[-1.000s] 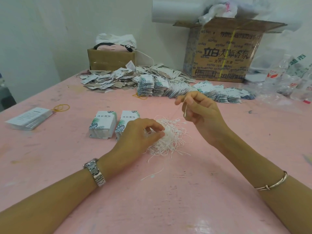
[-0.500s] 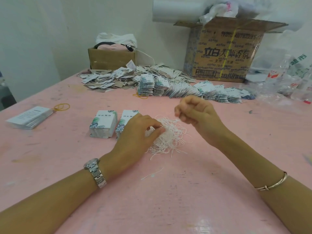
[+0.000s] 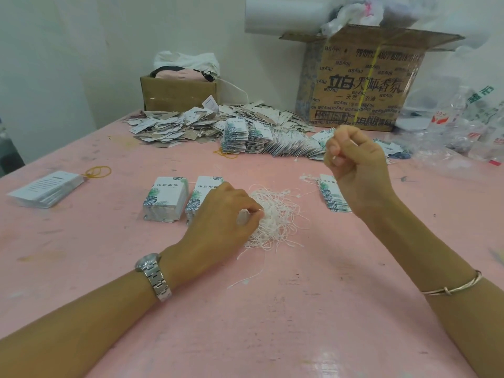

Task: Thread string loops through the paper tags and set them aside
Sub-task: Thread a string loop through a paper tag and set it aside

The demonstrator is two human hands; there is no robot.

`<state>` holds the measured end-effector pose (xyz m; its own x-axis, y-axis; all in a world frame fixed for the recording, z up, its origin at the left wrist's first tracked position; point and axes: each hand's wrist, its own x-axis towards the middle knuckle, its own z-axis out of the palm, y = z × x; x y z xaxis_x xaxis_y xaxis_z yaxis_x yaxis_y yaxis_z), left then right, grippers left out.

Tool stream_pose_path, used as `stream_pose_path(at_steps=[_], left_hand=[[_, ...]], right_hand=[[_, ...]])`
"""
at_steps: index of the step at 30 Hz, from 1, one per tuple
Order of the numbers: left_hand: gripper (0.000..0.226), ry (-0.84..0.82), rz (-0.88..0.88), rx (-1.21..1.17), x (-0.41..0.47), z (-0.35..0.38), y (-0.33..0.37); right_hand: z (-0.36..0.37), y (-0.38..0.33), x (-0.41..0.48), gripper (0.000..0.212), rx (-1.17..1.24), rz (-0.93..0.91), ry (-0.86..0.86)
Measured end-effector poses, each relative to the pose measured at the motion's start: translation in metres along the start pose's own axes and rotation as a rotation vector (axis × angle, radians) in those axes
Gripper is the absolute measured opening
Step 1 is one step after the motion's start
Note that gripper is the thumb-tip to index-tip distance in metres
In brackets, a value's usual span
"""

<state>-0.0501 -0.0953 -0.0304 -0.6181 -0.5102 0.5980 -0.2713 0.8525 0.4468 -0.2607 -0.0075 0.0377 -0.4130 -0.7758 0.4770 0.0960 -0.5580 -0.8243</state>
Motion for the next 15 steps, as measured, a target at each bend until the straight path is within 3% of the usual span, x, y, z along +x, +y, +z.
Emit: stream_pose_path(at_steps=[7,12,15], left_hand=[[0.043,0.082,0.016,-0.081,0.0,-0.006,0.018],[0.034,0.113,-0.004,-0.214,0.001,-0.01,0.025],[0.013,0.124,-0.078,-0.295,0.001,-0.012,0.022]], right_hand=[[0.011,0.013,-0.012,0.006,-0.477,0.072,-0.195],[0.02,0.019,-0.02,0.017,-0.65,0.036,-0.392],[0.021,0.02,-0.022,0.02,-0.741,0.033,-0.432]])
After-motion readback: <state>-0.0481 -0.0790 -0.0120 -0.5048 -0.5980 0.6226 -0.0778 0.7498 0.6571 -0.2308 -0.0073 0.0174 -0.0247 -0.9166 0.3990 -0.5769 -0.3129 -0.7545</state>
